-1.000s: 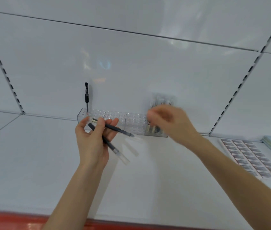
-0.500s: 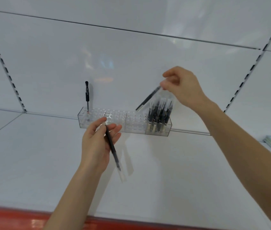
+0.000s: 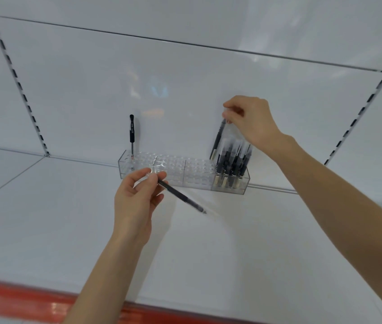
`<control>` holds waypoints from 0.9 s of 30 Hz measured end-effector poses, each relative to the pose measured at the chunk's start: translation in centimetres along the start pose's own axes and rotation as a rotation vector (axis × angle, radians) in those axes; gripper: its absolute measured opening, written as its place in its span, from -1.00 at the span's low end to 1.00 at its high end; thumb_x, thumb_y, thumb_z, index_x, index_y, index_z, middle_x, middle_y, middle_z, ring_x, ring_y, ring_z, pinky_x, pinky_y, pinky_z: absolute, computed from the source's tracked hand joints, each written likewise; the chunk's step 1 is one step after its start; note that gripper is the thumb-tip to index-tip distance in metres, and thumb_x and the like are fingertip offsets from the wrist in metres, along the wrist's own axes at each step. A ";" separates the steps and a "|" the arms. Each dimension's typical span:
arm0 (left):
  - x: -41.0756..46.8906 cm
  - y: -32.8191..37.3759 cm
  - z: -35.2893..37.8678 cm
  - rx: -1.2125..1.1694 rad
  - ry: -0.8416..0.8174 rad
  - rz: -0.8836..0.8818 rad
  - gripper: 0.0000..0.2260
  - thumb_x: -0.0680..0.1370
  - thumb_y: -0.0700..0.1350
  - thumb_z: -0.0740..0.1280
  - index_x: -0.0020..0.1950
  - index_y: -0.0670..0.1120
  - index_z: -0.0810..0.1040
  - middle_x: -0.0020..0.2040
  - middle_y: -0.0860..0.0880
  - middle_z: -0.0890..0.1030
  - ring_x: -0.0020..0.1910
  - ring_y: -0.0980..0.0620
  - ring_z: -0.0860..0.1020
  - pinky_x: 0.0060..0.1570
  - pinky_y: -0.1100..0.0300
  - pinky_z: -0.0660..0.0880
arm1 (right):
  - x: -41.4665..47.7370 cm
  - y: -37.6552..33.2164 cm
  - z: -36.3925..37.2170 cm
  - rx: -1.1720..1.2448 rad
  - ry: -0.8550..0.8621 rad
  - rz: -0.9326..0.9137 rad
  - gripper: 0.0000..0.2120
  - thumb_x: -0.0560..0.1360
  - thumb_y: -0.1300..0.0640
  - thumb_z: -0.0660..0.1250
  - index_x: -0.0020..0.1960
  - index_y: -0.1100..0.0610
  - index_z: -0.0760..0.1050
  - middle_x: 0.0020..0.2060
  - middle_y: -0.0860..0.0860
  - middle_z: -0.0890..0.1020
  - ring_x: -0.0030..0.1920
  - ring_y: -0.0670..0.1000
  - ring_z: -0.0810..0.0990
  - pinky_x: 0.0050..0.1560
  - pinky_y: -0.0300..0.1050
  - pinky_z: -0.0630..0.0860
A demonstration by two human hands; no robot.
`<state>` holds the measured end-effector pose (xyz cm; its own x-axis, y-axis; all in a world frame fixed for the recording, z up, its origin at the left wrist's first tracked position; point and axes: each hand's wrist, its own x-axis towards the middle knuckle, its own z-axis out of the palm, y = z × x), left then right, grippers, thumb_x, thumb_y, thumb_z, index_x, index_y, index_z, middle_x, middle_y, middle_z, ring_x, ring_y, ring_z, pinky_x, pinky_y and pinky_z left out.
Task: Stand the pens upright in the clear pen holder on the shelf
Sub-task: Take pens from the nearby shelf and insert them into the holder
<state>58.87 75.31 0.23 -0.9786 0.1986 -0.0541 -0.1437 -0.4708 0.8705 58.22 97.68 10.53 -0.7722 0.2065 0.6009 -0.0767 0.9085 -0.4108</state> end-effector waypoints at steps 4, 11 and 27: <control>0.1 0.0 -0.1 -0.025 0.010 -0.001 -0.92 0.55 -0.23 0.28 -0.08 -0.05 0.47 -0.21 0.00 0.66 -0.21 0.05 0.56 -0.19 0.26 0.50 | 0.1 0.2 0.4 -0.042 -0.086 0.006 -0.83 0.48 0.31 0.26 0.03 0.32 0.55 -0.11 0.23 0.64 -0.06 0.19 0.60 0.10 0.02 0.49; 0.3 -0.1 -0.4 -0.062 0.030 -0.012 -0.94 0.53 -0.24 0.31 -0.12 -0.11 0.49 -0.24 -0.06 0.55 -0.34 0.08 0.59 -0.28 0.31 0.58 | 1.1 0.4 0.7 -0.147 -0.132 0.009 -0.82 0.50 0.27 0.21 -0.01 0.28 0.57 -0.06 0.14 0.65 -0.02 0.10 0.57 -0.01 -0.22 0.36; 0.0 0.1 -0.5 -0.083 0.051 -0.017 -0.95 0.52 -0.25 0.31 -0.12 -0.13 0.49 -0.24 -0.06 0.54 -0.40 0.10 0.59 -0.22 0.27 0.61 | -0.1 -0.2 1.7 -0.297 -0.178 0.058 -0.80 0.52 0.12 0.19 -0.01 0.22 0.52 -0.05 0.10 0.61 -0.02 0.12 0.52 -0.01 -0.03 0.45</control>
<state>58.75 74.85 0.12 -0.9819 0.1638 -0.0954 -0.1699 -0.5374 0.8260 57.24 96.89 9.40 -0.8696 0.2185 0.4428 0.1375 0.9684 -0.2079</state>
